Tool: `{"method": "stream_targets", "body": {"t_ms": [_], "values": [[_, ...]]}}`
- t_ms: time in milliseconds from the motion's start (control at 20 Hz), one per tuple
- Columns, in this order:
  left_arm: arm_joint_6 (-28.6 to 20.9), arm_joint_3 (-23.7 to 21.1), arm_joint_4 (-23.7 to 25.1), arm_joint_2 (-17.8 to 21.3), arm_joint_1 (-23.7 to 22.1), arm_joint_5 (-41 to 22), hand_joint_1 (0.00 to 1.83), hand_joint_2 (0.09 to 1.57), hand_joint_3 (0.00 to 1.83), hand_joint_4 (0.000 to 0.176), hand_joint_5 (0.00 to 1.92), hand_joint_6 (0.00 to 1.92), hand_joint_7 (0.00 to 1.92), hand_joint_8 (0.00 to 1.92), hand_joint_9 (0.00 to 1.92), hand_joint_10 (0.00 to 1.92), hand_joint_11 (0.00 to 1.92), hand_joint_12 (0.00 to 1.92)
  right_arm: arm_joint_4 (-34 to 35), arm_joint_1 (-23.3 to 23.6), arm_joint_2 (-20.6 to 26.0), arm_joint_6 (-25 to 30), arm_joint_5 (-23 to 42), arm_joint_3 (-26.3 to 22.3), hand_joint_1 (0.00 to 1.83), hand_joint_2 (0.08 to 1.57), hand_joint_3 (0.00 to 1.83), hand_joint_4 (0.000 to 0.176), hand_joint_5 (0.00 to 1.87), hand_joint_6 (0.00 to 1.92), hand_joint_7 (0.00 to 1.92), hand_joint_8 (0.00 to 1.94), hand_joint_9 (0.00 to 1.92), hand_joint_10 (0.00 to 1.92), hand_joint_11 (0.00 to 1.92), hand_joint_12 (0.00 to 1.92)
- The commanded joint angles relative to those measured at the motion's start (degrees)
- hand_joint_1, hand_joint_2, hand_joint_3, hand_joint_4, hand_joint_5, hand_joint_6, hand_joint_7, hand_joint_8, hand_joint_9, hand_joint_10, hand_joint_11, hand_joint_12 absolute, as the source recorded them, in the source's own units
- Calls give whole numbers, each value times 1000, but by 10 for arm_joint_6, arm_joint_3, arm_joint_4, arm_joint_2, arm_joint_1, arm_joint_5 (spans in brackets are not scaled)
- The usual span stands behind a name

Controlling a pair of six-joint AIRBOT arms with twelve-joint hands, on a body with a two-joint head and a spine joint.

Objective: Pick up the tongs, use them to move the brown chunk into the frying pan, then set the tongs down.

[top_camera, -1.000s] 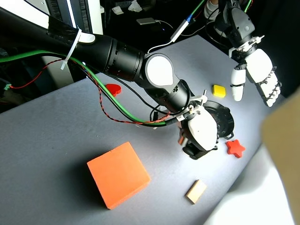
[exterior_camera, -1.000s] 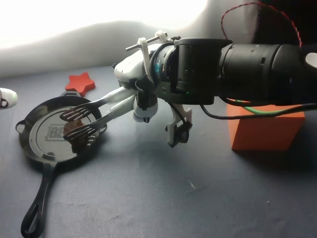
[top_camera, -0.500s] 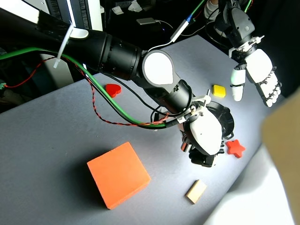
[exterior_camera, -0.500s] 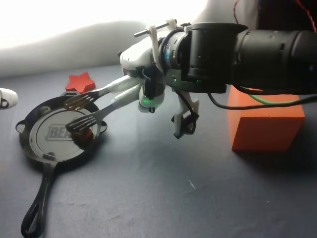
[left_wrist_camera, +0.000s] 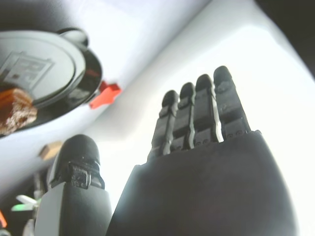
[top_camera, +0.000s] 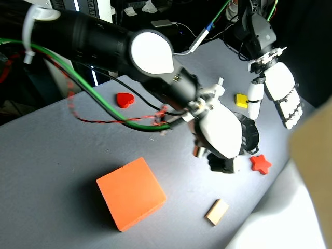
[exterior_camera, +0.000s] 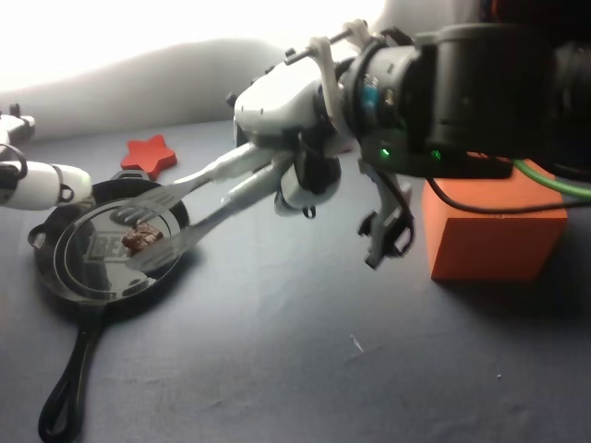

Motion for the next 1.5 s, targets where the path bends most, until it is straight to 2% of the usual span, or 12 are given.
{"method": "stream_targets", "body": {"t_ms": [0,350,400,450,550,700,900,1000,1100,1200,1350,1450], "values": [[-1,0,21,5,-6,-35,0,1239,2,0,11,3,20,5,4,2,0,0,-17,-1,10,-2,58,-7,1028,1273,0,0,703,1398,1051,424,813,1029,584,1571],[-1,-15,16,5,-15,-32,0,1228,0,0,13,5,14,5,3,1,0,0,-17,-61,103,-33,223,-59,1024,1272,0,0,704,1397,1054,434,812,1057,591,1591],[-1,-18,16,5,-15,-32,0,1233,0,0,20,8,26,9,6,2,0,0,-17,-71,105,-52,240,-59,843,1287,2,0,729,830,1044,422,809,1039,584,1570],[-1,-22,16,5,-16,-31,0,1241,3,0,14,5,18,5,0,0,0,0,-17,-80,105,-69,253,-57,795,1294,1,0,817,516,1048,402,814,1016,584,1556],[-1,-31,16,5,-20,-30,0,1232,0,0,24,8,28,8,11,4,0,0,-16,-96,101,-93,268,-55,717,1325,0,0,879,238,1046,356,802,1011,557,1574],[-2,-44,14,5,-29,-30,0,1237,1,0,13,3,11,1,0,0,0,0,-16,-109,84,-111,274,-40,742,1298,0,0,876,90,1009,298,753,1002,532,1517],[-2,-52,13,6,-37,-29,0,1236,0,0,17,4,32,8,7,3,0,0,-16,-118,62,-130,276,-16,368,1333,0,0,653,1,741,20,620,345,222,1369],[-2,-54,13,7,-38,-29,0,1239,2,0,12,1,23,3,1,1,0,0,-16,-126,60,-137,276,-14,275,1305,0,0,522,0,579,0,547,121,45,1360],[-2,-55,12,7,-38,-29,0,1231,0,0,32,9,36,8,19,8,4,2,-16,-135,60,-138,276,-13,228,1254,0,0,402,1,437,2,424,30,1,1167],[-2,-56,12,8,-38,-29,0,1234,0,0,17,2,9,0,1,0,0,0,-16,-142,62,-141,274,-14,180,1193,0,0,236,0,276,3,283,4,0,847],[-2,-57,10,8,-40,-29,0,1229,0,0,7,0,20,6,4,1,0,0,-16,-147,69,-141,274,-15,99,1113,0,0,41,0,71,2,60,2,0,190],[-2,-57,10,8,-41,-29,0,1242,4,0,5,1,18,4,0,0,0,0,-16,-146,78,-140,273,-21,132,1062,0,0,2,0,23,0,12,0,0,15]]}}
